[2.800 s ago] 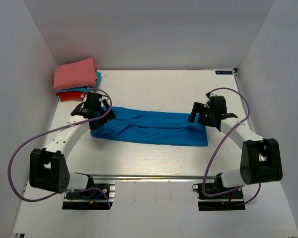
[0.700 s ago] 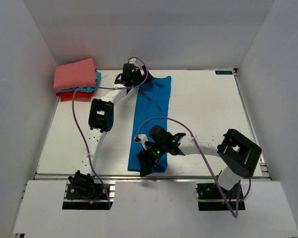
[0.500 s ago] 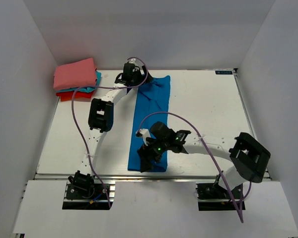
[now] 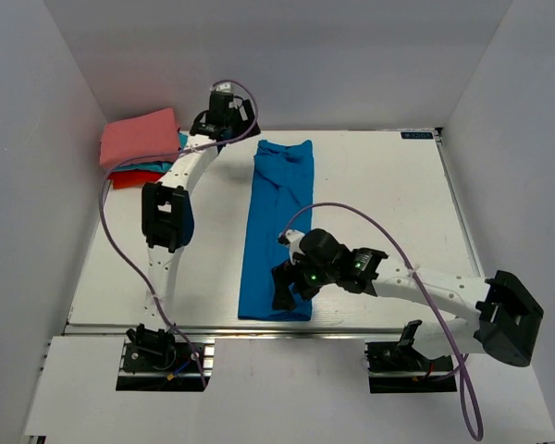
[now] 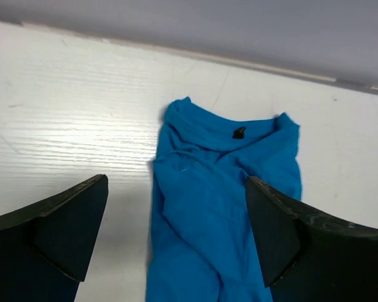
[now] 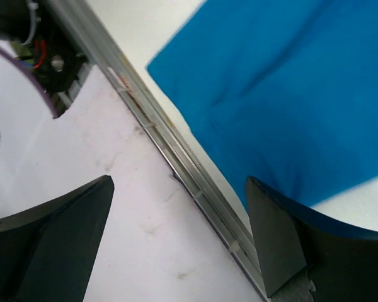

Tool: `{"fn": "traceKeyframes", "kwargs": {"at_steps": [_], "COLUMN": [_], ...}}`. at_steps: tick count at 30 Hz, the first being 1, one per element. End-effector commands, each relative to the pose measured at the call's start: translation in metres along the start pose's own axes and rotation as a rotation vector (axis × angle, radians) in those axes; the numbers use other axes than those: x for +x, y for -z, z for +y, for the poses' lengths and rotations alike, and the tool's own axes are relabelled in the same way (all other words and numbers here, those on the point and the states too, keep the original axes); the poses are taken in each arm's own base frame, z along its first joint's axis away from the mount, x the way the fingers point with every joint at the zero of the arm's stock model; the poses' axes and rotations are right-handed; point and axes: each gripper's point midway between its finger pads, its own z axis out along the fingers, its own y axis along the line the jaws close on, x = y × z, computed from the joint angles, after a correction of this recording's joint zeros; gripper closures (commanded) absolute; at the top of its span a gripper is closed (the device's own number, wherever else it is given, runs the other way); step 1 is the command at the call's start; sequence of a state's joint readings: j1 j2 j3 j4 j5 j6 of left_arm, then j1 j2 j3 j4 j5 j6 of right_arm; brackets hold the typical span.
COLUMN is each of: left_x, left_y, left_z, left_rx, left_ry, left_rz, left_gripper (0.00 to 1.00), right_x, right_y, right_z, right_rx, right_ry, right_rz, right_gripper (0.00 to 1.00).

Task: Fold and stack the t-shirts
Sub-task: Rotate the tshirt 90 degrees

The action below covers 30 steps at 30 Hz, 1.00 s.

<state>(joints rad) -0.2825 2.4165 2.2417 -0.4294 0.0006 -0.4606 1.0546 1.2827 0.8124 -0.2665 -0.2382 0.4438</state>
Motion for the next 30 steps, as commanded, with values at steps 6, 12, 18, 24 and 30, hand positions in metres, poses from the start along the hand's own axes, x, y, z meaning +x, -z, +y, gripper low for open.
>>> {"fn": "traceKeyframes", "kwargs": {"at_steps": [6,12,18,24,30], "left_x": [-0.012,0.083,0.139,0.203,0.27], "left_y": [0.116,0.189,0.268,0.327,0.334], "left_z": [-0.014,-0.014,-0.027,-0.012,0.01], "left_rx": [-0.032,0.131,0.295,0.307,0.269], "left_ry": [-0.088,-0.025,0.028,0.056,0.072], "left_rz": [0.067,0.133,0.146,0.24,0.389], "left_gripper": [0.0,0.0,0.0,0.0,0.0], "right_x": [0.008,0.008,0.008,0.011,0.024], "right_y": [0.018,0.022,0.032,0.033,0.02], "right_z": [-0.037,-0.05,-0.06,-0.062,-0.064], "right_rx": [0.195,0.26,0.316,0.318,0.325], "right_ry": [-0.174,-0.221,-0.267,-0.313,-0.368], "right_rz": [-0.135,-0.171,-0.21,-0.22,-0.162], "right_gripper": [0.1,0.1,0.1,0.1,0.1]}}
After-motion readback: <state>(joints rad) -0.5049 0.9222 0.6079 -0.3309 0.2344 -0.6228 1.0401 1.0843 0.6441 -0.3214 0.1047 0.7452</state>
